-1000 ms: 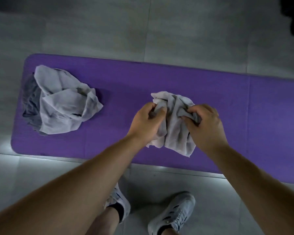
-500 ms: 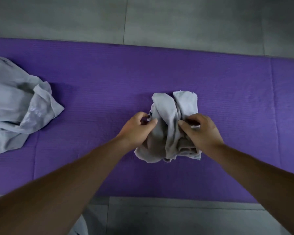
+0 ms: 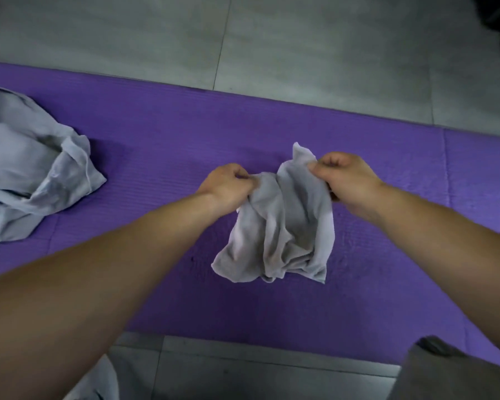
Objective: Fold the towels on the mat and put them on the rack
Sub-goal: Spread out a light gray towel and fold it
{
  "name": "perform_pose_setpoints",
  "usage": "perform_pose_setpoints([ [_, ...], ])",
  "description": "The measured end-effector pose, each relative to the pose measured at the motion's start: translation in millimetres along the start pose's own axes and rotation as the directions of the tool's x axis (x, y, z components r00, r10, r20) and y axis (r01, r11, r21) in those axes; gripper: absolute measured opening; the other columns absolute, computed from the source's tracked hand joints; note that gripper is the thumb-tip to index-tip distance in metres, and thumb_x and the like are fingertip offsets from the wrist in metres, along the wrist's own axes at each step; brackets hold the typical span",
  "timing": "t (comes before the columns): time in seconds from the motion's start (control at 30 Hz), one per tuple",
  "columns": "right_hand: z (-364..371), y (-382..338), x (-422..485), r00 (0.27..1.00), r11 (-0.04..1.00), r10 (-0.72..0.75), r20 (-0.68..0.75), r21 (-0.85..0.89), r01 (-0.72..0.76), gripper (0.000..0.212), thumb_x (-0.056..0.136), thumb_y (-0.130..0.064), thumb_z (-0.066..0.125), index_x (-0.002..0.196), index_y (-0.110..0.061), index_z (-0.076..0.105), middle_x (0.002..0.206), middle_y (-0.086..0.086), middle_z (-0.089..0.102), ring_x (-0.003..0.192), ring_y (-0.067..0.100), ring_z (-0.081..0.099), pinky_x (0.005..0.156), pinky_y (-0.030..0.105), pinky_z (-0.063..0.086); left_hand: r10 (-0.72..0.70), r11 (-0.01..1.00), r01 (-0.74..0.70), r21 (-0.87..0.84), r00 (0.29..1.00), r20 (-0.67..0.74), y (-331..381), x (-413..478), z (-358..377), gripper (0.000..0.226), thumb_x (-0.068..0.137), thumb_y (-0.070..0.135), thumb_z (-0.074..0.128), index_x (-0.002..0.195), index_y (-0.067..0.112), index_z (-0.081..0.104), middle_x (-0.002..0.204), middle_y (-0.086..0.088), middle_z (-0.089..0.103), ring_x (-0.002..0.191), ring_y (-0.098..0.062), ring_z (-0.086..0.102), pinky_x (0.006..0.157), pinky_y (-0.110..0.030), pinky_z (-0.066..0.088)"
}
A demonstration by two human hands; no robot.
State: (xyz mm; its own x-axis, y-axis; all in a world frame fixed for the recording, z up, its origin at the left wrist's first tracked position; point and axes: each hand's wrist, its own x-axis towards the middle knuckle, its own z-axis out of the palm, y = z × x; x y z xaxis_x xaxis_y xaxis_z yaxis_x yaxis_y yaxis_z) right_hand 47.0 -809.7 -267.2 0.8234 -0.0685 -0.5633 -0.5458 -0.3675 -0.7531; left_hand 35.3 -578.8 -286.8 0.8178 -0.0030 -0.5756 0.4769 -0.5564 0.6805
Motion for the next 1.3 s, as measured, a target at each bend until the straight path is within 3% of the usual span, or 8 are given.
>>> perform_pose_setpoints([
  [0.23, -3, -81, -74, 0.978, 0.963, -0.181, 0.105, 0.223, 0.154, 0.011, 0.099, -0.009, 0.061, 0.089, -0.006, 0.063, 0.079, 0.009, 0.067, 0.067, 0.017, 0.064, 0.056, 0.03, 0.056, 0.238, 0.91, -0.133, -0.392, 0.943, 0.233, 77, -61, -28, 0.038, 0.1, 0.039, 0.059, 0.114, 0.005, 0.07, 0.104, -0.003, 0.075, 0.095, -0.012, 0.071, 0.087, -0.028, 0.055],
  [0.43, 7, -112, -98, 0.946, 0.938, -0.229, 0.231, 0.311, 0.151, 0.021, 0.097, 0.008, 0.052, 0.104, -0.002, 0.068, 0.097, 0.019, 0.074, 0.086, 0.026, 0.074, 0.075, 0.035, 0.062, 0.267, 0.855, -0.101, -0.508, 0.927, 0.265, 91, -84, -52, 0.026, 0.101, 0.027, 0.06, 0.119, 0.009, 0.068, 0.113, -0.016, 0.074, 0.108, -0.029, 0.071, 0.094, -0.038, 0.058],
  [0.53, 7, -109, -93, 0.969, 0.895, -0.239, 0.063, 0.402, 0.195, 0.015, 0.098, 0.004, 0.056, 0.109, -0.003, 0.063, 0.097, 0.015, 0.072, 0.082, 0.028, 0.073, 0.066, 0.035, 0.061, 0.228, 0.815, -0.077, -0.574, 0.954, 0.196, 75, -77, -61, 0.031, 0.103, 0.021, 0.056, 0.125, -0.001, 0.063, 0.122, -0.024, 0.069, 0.116, -0.037, 0.066, 0.1, -0.047, 0.055],
  [0.6, 4, -105, -86, 0.931, 0.896, -0.361, -0.063, 0.252, 0.365, 0.015, 0.095, -0.008, 0.066, 0.11, -0.012, 0.066, 0.098, 0.006, 0.069, 0.085, 0.02, 0.07, 0.069, 0.036, 0.06, 0.228, 0.803, -0.071, -0.592, 0.954, 0.196, 68, -73, -66, 0.038, 0.104, 0.023, 0.056, 0.126, -0.007, 0.06, 0.125, -0.029, 0.065, 0.12, -0.043, 0.062, 0.104, -0.05, 0.051],
  [0.77, 4, -110, -76, 0.866, 0.891, -0.453, 0.211, 0.127, 0.435, 0.046, 0.08, -0.046, 0.069, 0.11, -0.012, 0.072, 0.106, 0.008, 0.075, 0.101, 0.028, 0.069, 0.096, 0.041, 0.055, 0.282, 0.829, -0.078, -0.553, 0.913, 0.294, 62, -79, -74, 0.05, 0.103, 0.029, 0.055, 0.128, -0.015, 0.054, 0.126, -0.032, 0.063, 0.121, -0.043, 0.061, 0.107, -0.05, 0.05],
  [0.87, 15, -110, -77, 0.848, 0.899, -0.437, 0.3, 0.103, 0.426, 0.018, 0.088, -0.029, 0.067, 0.088, -0.012, 0.069, 0.083, 0.001, 0.071, 0.083, 0.015, 0.067, 0.088, 0.032, 0.055, 0.292, 0.856, -0.091, -0.509, 0.897, 0.331, 59, -87, -82, 0.046, 0.103, 0.03, 0.054, 0.126, -0.01, 0.059, 0.123, -0.025, 0.068, 0.119, -0.037, 0.065, 0.105, -0.044, 0.052],
  [1.13, 25, -122, -85, 0.854, 0.854, -0.519, 0.023, 0.042, 0.518, 0.018, 0.099, -0.025, 0.063, 0.082, -0.025, 0.069, 0.07, 0.005, 0.057, 0.067, 0.021, 0.046, 0.061, 0.037, 0.039, 0.258, 0.928, -0.214, -0.304, 0.96, 0.111, 55, -98, -93, 0.021, 0.087, 0.016, 0.078, 0.105, 0.009, 0.069, 0.103, -0.02, 0.072, 0.089, -0.018, 0.069, 0.095, -0.046, 0.057],
  [1.3, 16, -126, -90, 0.821, 0.828, -0.561, -0.108, -0.058, 0.558, 0.015, 0.095, -0.032, 0.069, 0.083, -0.023, 0.072, 0.071, 0.001, 0.064, 0.068, 0.012, 0.056, 0.063, 0.028, 0.048, 0.162, 0.916, -0.047, -0.398, 0.952, 0.261, 47, -105, -84, 0.017, 0.096, 0.019, 0.068, 0.107, 0.006, 0.067, 0.112, -0.018, 0.073, 0.102, -0.029, 0.074, 0.096, -0.046, 0.058],
])
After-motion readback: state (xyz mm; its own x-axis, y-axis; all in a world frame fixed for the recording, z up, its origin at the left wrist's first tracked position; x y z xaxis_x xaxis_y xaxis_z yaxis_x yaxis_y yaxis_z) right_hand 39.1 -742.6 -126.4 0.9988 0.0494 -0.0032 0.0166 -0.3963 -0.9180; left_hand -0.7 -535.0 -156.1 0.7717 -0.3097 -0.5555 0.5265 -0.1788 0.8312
